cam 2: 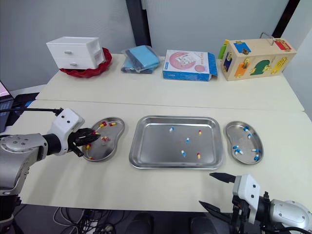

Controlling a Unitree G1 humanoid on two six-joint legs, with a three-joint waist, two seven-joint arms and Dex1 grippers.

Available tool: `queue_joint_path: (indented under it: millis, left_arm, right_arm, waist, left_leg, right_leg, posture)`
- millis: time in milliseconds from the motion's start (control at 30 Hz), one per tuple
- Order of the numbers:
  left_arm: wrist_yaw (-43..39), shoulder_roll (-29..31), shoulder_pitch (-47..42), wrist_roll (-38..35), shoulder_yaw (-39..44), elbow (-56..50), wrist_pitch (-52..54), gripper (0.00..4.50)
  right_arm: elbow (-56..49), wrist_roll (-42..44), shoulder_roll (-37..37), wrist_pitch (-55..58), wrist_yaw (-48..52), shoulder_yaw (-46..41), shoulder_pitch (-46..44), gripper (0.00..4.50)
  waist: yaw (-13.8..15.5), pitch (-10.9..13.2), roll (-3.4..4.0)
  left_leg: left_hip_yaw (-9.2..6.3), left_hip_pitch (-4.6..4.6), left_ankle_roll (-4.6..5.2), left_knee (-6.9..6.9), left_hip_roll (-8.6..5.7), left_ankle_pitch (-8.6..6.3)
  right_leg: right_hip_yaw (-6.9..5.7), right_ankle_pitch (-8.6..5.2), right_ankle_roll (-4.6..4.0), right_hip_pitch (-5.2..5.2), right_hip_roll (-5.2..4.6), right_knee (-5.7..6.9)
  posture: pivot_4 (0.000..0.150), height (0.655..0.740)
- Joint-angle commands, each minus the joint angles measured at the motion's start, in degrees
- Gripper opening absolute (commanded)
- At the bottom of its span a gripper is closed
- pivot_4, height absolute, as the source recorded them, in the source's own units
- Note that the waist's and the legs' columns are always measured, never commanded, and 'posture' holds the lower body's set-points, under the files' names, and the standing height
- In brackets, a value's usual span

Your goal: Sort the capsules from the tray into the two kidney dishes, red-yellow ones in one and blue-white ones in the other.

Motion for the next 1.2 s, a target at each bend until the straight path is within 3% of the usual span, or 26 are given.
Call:
queue_joint_path:
  millis: [33,233,867,900,967,1100,1200]
  left_arm:
    - [0.9,0.0,-0.3,0.4,0.5,-0.9,-0.7,2.67]
    - [0.9,-0.5,0.9,-0.3,0.7,-2.3,-0.1,4.47]
    - [-0.7,-0.8,1.4,-2.9,1.4,-1.0,-0.5,4.47]
    - [-0.6,-1.8,1.0,-4.3,2.3,-0.9,0.3,4.47]
    - [1.6,-8.2,-4.4,-16.3,10.5,-0.1,13.6,4.47]
    - [0.5,-3.2,1.8,-8.4,4.7,-0.6,7.3,4.47]
    - [0.0,-2.7,1.9,-9.8,4.9,-1.9,7.0,4.47]
  right_arm:
    - [-1.8,1.3,-0.1,0.1,0.0,-1.0,-0.1,4.50]
    - [-1.0,1.9,-0.5,0.4,0.2,-1.3,-0.9,4.50]
    - [-0.1,1.1,-0.1,-1.1,0.6,-1.5,0.1,4.50]
    - [0.0,1.1,-0.1,-1.3,0.7,-1.4,0.1,4.50]
    - [0.1,1.2,-0.1,-1.4,0.7,-1.5,0.1,4.50]
    - [0.4,1.2,0.0,-1.9,0.9,-1.5,0.2,4.50]
    - [0.4,1.3,-0.1,-1.9,0.8,-1.5,0.1,4.50]
  waist:
    - [0.0,0.0,0.00]
    - [0.0,0.0,0.00]
    - [0.0,0.0,0.00]
    - [0.0,0.0,0.00]
    - [0.2,0.0,0.00]
    - [-0.5,-0.1,-0.15]
    - [-0.4,-0.1,-0.15]
  left_leg:
    - [0.00,0.00,0.00,0.00,0.00,0.00]
    - [0.00,0.01,0.00,0.00,0.00,0.00]
    - [0.00,0.01,0.00,0.00,0.00,0.00]
    - [0.00,0.01,0.00,0.00,0.00,0.00]
    - [0.00,0.00,0.00,0.01,-0.01,0.00]
    - [-0.02,0.03,0.00,0.00,0.02,0.00]
    - [0.00,0.00,0.00,-0.05,0.02,0.00]
  right_leg:
    - [0.00,0.00,0.00,0.00,0.00,0.00]
    - [0.00,0.00,0.00,0.00,0.00,0.00]
    - [0.00,0.00,0.00,0.00,0.00,0.01]
    - [0.00,0.00,0.00,0.00,0.00,0.00]
    - [-0.01,0.00,0.00,0.03,0.00,0.00]
    - [-0.01,0.00,0.00,0.00,0.02,0.02]
    - [0.01,0.00,-0.01,-0.04,0.01,0.01]
  posture:
    - [0.150,0.7400]
    - [0.150,0.7400]
    - [0.150,0.7400]
    - [0.150,0.7400]
    - [0.150,0.7400]
    - [0.150,0.7400]
    - [0.150,0.7400]
